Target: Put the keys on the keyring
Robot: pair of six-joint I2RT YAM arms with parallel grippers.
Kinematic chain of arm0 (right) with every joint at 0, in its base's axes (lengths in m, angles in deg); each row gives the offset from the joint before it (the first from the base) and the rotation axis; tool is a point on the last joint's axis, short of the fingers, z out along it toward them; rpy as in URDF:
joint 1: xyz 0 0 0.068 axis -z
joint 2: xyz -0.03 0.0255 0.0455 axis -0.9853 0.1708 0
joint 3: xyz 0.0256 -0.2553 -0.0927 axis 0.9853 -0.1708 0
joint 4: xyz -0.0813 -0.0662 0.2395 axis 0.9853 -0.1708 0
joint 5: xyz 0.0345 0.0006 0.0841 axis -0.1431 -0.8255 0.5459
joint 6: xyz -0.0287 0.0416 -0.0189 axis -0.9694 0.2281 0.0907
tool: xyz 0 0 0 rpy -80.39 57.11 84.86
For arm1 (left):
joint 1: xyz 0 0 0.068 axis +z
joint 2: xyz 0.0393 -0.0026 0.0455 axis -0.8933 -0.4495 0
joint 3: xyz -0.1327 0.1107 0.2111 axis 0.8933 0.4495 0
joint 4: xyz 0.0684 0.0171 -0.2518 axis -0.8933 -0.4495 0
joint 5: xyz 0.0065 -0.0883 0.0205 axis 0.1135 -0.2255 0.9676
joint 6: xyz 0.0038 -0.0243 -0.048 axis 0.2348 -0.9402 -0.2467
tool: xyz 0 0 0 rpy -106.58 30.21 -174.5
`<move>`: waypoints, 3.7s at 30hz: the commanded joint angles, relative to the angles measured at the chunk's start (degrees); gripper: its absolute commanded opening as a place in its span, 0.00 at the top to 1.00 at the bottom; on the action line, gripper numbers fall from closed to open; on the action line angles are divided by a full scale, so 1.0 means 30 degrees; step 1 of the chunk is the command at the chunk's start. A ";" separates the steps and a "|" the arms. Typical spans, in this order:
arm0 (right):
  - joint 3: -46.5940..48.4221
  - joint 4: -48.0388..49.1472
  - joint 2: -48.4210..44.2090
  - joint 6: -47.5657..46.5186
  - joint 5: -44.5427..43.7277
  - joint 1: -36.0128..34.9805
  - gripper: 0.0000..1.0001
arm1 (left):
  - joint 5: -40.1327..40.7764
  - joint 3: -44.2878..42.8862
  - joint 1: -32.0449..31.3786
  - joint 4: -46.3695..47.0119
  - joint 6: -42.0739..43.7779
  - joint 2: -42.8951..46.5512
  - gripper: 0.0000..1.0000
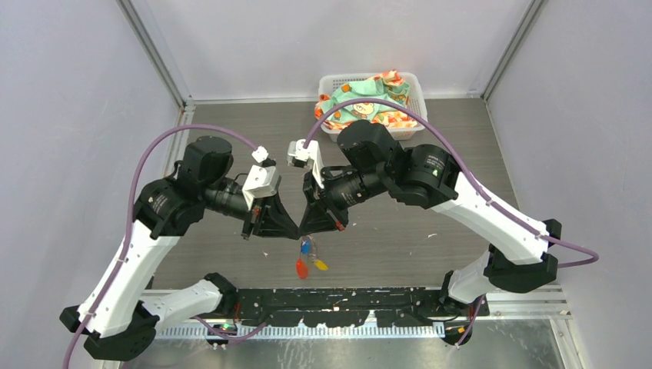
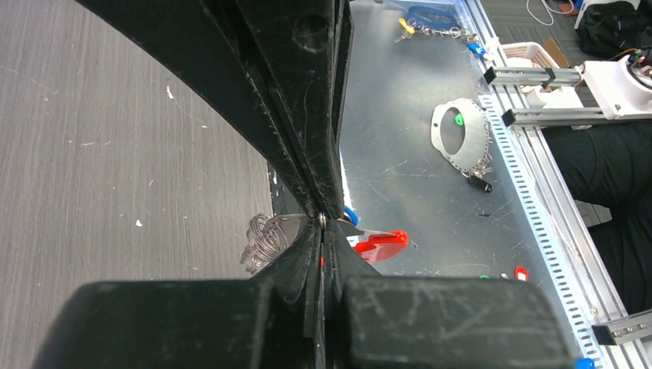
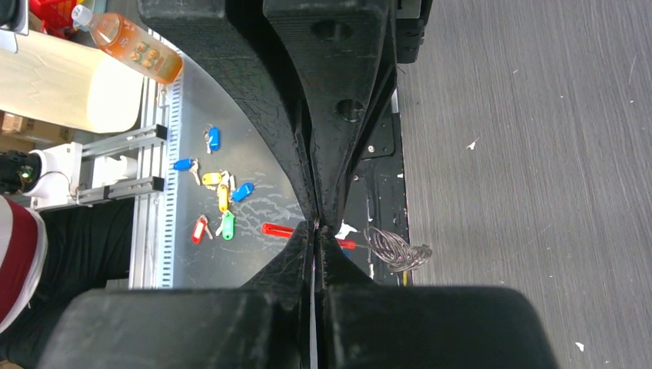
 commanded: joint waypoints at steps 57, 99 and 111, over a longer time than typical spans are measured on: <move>-0.9707 1.2951 -0.7315 0.4178 -0.1387 0.0208 0.99 | 0.1190 0.3193 -0.0246 1.0280 -0.7773 0.3104 1.00; -0.2003 0.3798 -0.1719 0.1286 0.0050 0.0195 0.99 | -0.0467 0.0085 -0.0245 0.2397 -0.1619 0.0129 0.99; -0.5256 0.7144 -0.5360 0.2566 -0.2927 0.0386 0.54 | 0.1588 0.3292 -0.0266 0.9314 -0.6307 0.2662 1.00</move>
